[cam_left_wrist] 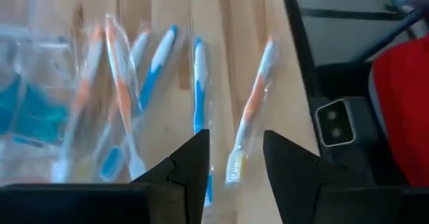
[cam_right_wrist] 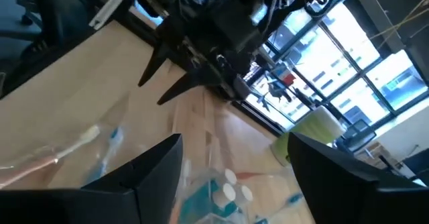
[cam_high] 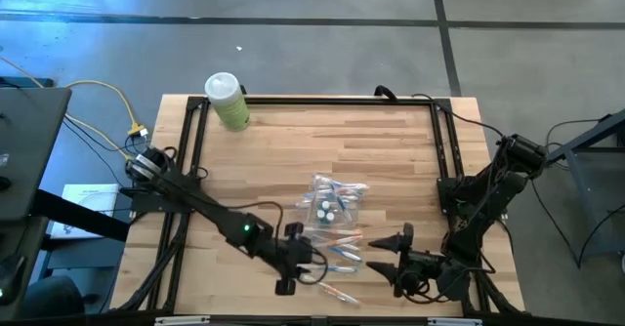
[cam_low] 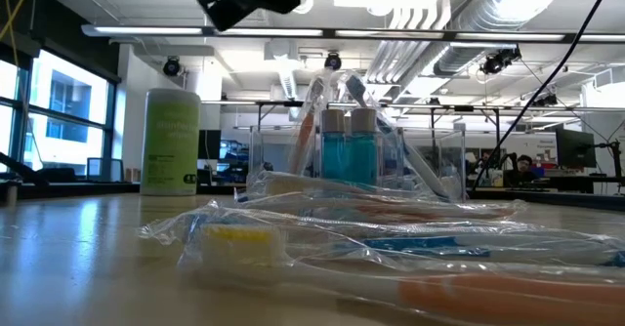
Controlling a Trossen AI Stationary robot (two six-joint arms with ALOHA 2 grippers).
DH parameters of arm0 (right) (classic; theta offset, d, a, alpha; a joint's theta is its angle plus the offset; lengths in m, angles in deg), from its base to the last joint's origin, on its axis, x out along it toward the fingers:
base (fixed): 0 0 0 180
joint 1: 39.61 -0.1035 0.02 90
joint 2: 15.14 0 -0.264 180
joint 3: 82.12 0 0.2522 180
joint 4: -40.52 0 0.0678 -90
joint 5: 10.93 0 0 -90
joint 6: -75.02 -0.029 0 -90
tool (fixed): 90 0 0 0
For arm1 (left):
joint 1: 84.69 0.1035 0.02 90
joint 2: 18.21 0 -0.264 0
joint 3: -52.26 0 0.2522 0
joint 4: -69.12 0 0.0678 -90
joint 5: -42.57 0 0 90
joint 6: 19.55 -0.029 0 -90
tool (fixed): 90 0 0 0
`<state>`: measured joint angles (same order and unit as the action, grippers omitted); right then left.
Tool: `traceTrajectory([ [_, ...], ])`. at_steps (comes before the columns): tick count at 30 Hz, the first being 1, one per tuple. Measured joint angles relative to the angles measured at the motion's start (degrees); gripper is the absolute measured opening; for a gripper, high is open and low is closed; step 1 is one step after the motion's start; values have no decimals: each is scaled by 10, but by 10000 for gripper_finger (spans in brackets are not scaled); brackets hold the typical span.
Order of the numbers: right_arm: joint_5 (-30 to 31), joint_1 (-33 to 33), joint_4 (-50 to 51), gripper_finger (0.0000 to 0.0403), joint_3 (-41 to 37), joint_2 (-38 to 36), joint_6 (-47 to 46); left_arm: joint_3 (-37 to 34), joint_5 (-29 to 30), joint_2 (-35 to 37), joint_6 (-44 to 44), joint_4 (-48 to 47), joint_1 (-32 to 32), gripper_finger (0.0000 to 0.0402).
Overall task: Pick & Place toothbrushing station
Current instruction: Put the orange toothbrush into the transparent organizer
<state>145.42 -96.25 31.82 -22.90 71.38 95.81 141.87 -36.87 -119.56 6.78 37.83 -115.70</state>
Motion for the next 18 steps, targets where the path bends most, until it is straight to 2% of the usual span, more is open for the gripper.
traceTrajectory([
  [9, 1, 1, 0, 263, 0, 0, -2, 0, 48, -72, 16, -2, 7, 134],
  [18, -4, 4, 15, 263, 0, 0, -2, 0, 27, -99, 37, -5, 42, 134],
])
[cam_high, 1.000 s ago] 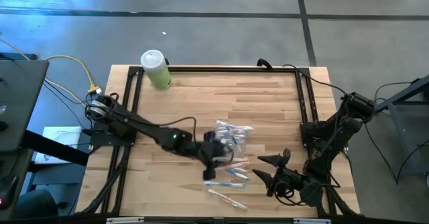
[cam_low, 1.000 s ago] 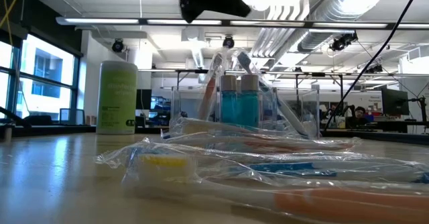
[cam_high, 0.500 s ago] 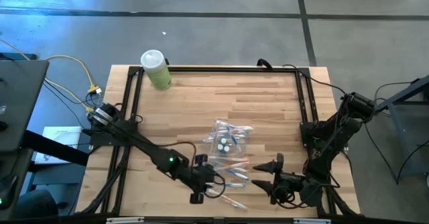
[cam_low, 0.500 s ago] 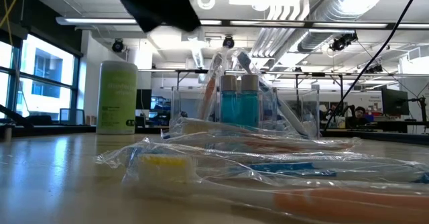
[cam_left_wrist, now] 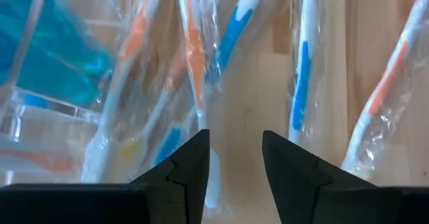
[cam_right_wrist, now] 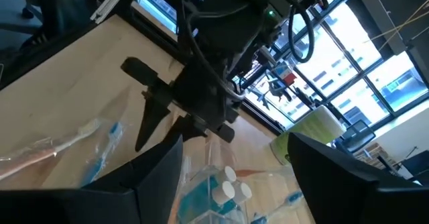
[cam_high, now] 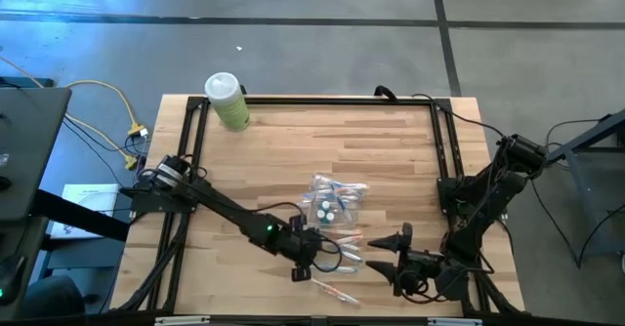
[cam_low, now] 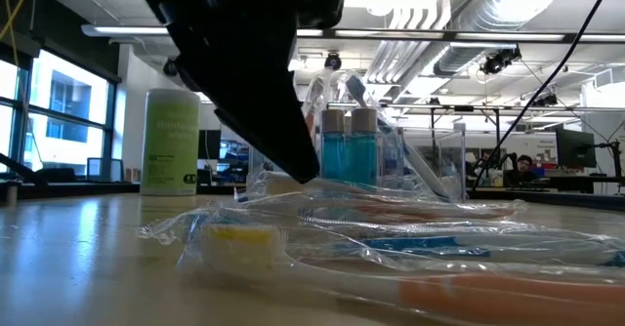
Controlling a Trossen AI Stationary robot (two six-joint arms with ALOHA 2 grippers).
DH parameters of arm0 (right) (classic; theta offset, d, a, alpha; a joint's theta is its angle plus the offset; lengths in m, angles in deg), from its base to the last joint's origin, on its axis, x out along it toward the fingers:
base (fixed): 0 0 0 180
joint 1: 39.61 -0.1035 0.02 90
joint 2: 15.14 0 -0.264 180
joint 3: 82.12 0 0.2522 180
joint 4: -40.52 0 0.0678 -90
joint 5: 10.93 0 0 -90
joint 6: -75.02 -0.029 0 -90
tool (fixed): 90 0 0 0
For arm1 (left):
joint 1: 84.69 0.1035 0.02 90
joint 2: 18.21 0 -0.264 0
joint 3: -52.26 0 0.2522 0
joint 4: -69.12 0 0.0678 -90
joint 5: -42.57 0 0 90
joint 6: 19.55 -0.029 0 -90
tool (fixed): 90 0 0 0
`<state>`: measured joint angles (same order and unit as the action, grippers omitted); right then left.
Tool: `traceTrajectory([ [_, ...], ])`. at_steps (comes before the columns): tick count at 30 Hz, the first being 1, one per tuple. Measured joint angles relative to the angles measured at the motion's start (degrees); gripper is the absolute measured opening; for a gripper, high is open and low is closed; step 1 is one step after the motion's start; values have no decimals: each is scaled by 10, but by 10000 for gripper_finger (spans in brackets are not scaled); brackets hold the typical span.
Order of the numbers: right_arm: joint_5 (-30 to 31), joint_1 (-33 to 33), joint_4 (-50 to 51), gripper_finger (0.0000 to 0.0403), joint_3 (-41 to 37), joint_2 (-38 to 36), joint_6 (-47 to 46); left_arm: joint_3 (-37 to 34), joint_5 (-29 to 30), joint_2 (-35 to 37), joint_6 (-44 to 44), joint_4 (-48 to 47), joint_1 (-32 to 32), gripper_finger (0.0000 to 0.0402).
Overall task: Pick & Place toothbrushing station
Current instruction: Put the orange toothbrush into the transparent organizer
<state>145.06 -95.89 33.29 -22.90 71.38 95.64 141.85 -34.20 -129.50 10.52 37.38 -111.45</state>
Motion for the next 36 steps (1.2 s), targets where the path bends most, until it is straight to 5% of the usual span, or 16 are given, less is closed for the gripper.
traceTrajectory([
  [17, -19, 10, 10, 263, 0, 0, -13, 0, 4, -19, 50, -17, 15, 121],
  [29, -17, 9, 11, 263, 0, 0, -26, 0, 5, -19, 49, -25, 15, 10],
  [36, -17, 9, 11, 263, 0, 0, -26, 1, 19, -14, 38, -22, 3, 3],
])
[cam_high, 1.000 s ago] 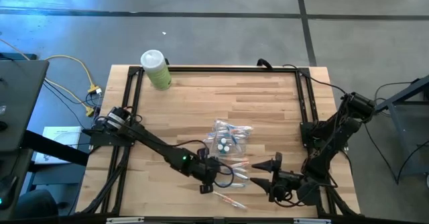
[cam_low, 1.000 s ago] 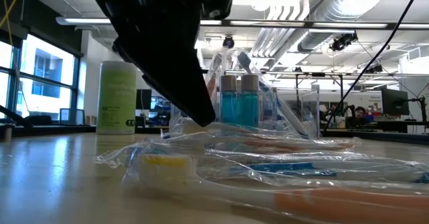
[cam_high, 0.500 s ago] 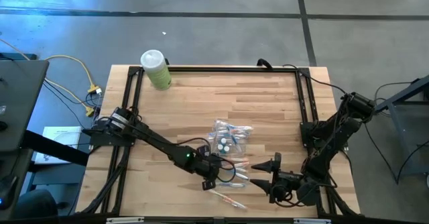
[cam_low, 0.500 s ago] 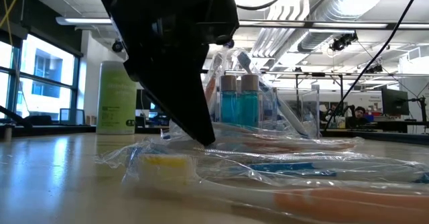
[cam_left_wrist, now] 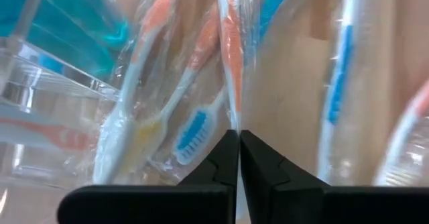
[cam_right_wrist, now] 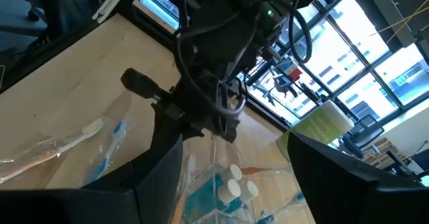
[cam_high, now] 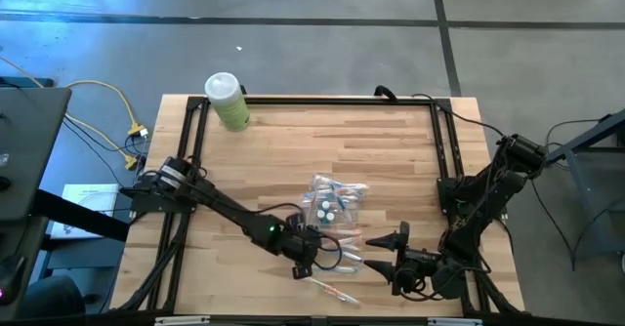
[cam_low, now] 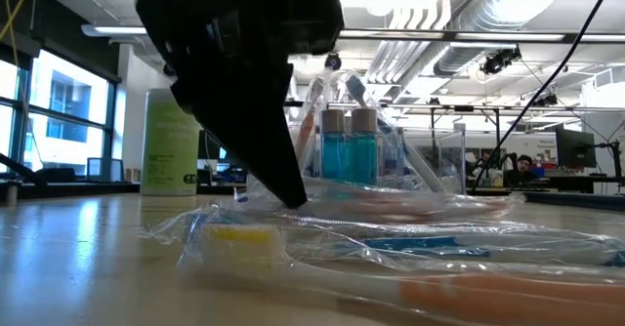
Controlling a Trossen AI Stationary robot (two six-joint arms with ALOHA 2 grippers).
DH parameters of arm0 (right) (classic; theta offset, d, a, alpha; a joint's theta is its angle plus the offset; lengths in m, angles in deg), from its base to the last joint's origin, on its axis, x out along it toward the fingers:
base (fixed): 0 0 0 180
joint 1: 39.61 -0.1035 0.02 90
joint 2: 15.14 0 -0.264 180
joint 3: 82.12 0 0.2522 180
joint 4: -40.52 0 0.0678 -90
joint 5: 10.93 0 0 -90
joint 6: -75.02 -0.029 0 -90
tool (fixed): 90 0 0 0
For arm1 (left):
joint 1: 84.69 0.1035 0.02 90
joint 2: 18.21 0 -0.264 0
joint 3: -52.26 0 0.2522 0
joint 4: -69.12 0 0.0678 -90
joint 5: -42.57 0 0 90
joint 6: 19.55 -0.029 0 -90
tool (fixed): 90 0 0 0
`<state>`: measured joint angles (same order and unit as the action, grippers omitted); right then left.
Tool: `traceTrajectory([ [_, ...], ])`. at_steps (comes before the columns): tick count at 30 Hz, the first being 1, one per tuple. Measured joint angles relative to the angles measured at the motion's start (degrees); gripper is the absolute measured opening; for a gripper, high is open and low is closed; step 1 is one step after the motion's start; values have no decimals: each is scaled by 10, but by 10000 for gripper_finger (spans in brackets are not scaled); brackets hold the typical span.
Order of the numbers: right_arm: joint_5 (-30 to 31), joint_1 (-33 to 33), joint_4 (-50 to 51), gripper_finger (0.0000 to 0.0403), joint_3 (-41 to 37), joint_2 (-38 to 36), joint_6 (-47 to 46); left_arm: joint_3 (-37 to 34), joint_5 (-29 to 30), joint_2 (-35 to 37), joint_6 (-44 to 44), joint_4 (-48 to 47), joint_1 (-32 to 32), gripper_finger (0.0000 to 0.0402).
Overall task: Pick & Place toothbrushing station
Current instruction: Put the orange toothbrush into the transparent organizer
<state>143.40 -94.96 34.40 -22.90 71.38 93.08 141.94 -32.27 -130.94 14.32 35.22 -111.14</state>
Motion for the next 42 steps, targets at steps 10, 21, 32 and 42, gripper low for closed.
traceTrajectory([
  [10, 0, 0, 1, 263, 0, 0, 2, 1, 13, 83, -37, 26, -51, 2],
  [21, 0, 0, 1, 263, 0, 0, 2, 1, 270, 210, -100, 14, -127, 2],
  [32, 0, 0, 4, 263, 0, 0, 2, 24, 252, 267, 57, -197, -129, 2],
  [42, -2, 16, 4, 263, 0, 0, -2, 118, 139, 267, 175, -359, -74, 3],
])
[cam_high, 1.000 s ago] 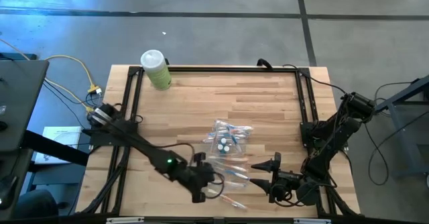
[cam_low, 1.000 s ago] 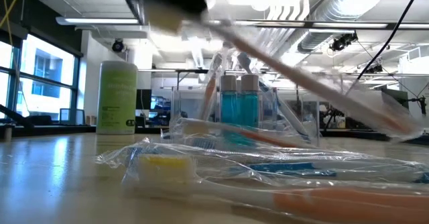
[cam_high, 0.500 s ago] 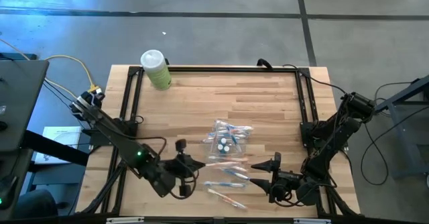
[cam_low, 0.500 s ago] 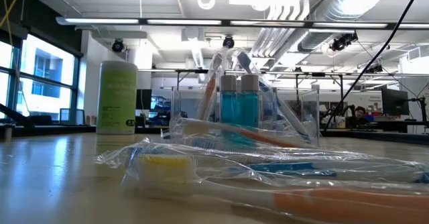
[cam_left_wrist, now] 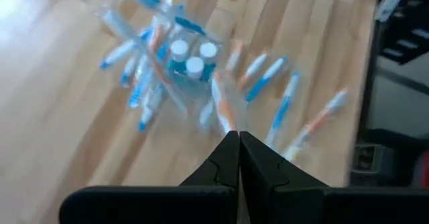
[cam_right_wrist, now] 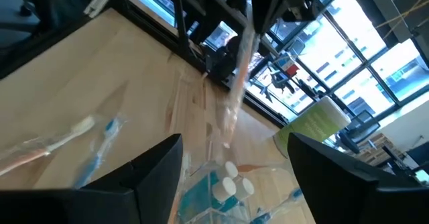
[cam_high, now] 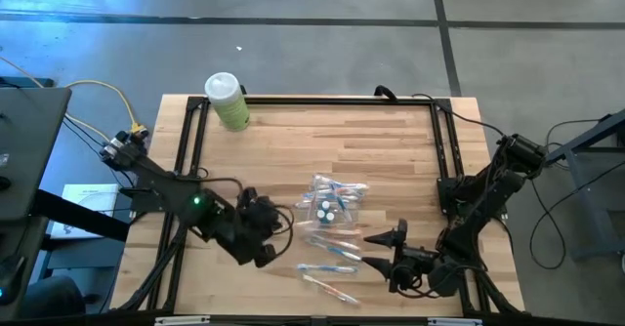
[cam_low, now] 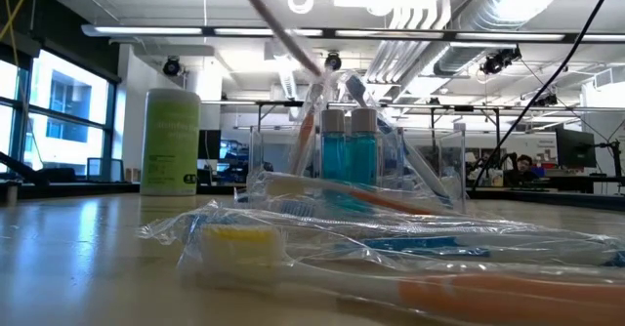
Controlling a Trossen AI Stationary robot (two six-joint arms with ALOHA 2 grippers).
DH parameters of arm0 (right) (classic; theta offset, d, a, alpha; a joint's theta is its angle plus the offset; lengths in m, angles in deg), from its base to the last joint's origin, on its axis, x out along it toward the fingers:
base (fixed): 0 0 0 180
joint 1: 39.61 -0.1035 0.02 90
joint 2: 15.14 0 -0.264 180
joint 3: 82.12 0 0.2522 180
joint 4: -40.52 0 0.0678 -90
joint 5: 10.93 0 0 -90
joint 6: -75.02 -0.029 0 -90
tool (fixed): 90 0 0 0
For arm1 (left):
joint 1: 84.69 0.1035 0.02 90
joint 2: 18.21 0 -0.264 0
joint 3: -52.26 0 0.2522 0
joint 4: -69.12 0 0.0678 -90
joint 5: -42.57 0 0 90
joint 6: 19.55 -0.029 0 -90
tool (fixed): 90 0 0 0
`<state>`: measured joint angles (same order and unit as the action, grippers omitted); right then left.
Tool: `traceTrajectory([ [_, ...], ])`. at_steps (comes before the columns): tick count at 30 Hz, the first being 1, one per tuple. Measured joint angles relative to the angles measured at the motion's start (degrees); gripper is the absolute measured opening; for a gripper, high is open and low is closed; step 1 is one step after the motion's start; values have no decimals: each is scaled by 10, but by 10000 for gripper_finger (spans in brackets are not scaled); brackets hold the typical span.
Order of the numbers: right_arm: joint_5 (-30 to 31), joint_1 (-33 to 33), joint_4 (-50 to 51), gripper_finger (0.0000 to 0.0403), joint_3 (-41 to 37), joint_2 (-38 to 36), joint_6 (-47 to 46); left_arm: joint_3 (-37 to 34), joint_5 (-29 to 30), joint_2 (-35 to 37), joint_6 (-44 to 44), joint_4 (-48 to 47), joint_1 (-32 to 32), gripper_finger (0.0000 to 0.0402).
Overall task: Pick & Place toothbrushing station
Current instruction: Put the orange toothbrush into the transparent organizer
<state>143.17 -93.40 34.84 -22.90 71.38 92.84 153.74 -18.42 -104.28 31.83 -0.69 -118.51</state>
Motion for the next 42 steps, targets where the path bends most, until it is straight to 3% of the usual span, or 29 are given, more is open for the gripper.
traceTrajectory([
  [6, -18, 15, 10, 263, 0, 0, -22, 31, -88, 0, 61, -73, 73, 3],
  [17, -46, 30, 35, 263, 0, 0, -45, 31, -218, 0, 53, -66, 194, 3],
  [35, -46, 33, 45, 263, 0, 0, -52, 31, -344, -30, 103, 9, 221, 3],
  [42, -45, 33, 56, 263, 0, 0, -62, 31, -352, -38, 85, 11, 233, 3],
])
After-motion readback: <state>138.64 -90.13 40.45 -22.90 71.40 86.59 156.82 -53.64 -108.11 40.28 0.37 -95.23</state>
